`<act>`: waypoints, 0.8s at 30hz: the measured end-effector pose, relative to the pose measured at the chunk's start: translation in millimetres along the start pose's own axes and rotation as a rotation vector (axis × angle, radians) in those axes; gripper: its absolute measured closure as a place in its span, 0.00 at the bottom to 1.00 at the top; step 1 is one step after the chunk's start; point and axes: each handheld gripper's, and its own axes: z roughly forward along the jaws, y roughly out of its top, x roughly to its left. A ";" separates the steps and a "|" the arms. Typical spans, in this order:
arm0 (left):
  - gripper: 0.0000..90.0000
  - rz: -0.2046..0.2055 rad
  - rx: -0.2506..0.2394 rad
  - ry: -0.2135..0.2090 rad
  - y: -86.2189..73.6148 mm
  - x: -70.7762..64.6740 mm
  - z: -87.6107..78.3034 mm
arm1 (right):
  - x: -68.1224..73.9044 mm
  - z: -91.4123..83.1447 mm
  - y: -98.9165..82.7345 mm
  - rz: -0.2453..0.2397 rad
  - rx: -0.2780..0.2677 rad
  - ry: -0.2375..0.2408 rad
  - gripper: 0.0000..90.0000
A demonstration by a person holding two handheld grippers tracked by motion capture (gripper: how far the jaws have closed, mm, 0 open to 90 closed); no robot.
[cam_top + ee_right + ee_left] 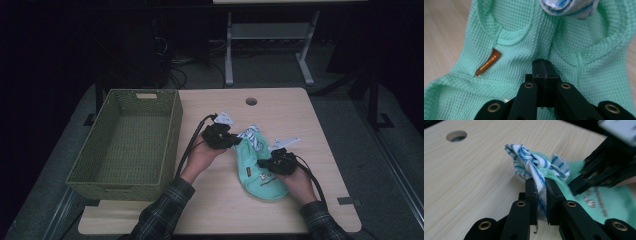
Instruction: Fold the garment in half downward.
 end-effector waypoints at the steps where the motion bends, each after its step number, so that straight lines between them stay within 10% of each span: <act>1: 0.91 -0.002 -0.008 0.000 1.2 -0.9 -1.7 | -0.1 1.4 0.6 0.004 -0.007 0.004 1.00; 24: 0.91 -0.005 -0.046 0.113 2.2 12.1 -23.5 | 8.1 -31.9 -16.5 -0.023 0.031 -0.015 1.00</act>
